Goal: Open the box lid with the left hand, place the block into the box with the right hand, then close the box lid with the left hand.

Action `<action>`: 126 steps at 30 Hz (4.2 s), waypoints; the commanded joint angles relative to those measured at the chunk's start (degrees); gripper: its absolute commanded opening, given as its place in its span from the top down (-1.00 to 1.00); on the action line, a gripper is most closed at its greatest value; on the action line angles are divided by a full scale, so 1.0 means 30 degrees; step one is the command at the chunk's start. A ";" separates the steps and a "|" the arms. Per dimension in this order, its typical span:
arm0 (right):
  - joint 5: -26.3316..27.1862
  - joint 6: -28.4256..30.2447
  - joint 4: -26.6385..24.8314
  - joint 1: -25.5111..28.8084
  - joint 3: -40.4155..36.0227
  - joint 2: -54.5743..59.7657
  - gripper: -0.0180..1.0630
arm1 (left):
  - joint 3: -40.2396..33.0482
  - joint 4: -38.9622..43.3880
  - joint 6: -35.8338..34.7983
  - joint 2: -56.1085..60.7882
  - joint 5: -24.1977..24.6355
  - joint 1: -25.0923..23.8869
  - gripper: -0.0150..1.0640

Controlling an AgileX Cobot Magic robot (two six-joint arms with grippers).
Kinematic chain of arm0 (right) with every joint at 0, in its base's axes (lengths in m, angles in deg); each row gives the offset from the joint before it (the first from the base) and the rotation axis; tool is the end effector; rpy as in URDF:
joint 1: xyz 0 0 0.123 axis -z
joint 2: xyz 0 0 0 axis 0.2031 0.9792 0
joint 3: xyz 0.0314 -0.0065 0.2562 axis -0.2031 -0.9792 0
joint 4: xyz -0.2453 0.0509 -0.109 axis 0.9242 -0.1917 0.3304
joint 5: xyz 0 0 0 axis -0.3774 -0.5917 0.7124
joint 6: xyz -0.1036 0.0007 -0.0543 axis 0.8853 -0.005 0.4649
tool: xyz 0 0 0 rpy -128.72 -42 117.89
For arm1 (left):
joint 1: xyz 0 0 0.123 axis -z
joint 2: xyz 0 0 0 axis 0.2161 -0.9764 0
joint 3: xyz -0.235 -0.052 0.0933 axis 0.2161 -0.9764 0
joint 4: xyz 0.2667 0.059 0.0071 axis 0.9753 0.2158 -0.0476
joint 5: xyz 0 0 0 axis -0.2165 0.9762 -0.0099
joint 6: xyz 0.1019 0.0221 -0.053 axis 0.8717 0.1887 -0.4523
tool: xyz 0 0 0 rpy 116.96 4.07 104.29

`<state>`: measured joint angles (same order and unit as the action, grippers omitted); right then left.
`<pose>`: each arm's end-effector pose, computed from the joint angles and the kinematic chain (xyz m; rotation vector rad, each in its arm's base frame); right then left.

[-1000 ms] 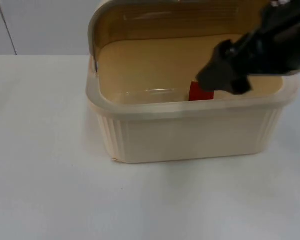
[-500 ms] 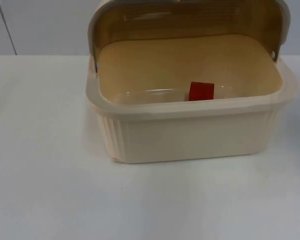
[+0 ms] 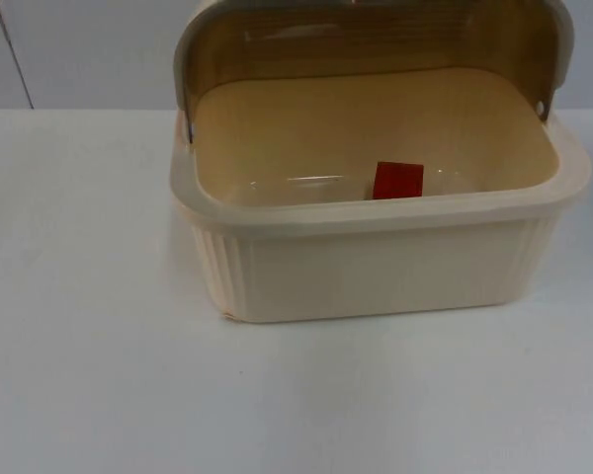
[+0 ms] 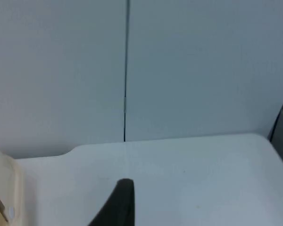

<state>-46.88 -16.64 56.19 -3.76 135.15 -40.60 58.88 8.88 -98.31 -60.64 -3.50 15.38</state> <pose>0.2230 -0.0393 0.3919 0.1451 1.8868 -0.1842 0.3423 -0.0113 0.3278 -0.0599 2.0051 -0.0309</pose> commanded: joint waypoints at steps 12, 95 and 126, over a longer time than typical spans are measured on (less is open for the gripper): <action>0.0018 -0.0598 0.1055 0.0177 0.0102 -0.0047 -0.98 | -0.0045 -0.0320 -0.0082 0.0213 -0.0119 -0.0084 -0.97; 0.1748 -0.0026 0.0034 -0.0002 0.0102 0.0279 -0.98 | 1.0113 -0.5319 2.3868 -1.0677 -0.1068 0.8326 0.97; 0.1647 -0.0026 0.0195 -0.0869 0.0102 0.0279 -0.98 | 1.3513 -1.2388 2.8407 -1.3932 0.5075 0.8092 0.97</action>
<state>-42.18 -17.17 56.26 -6.03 135.15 -39.78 99.16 -29.55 -11.10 -102.29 12.32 38.89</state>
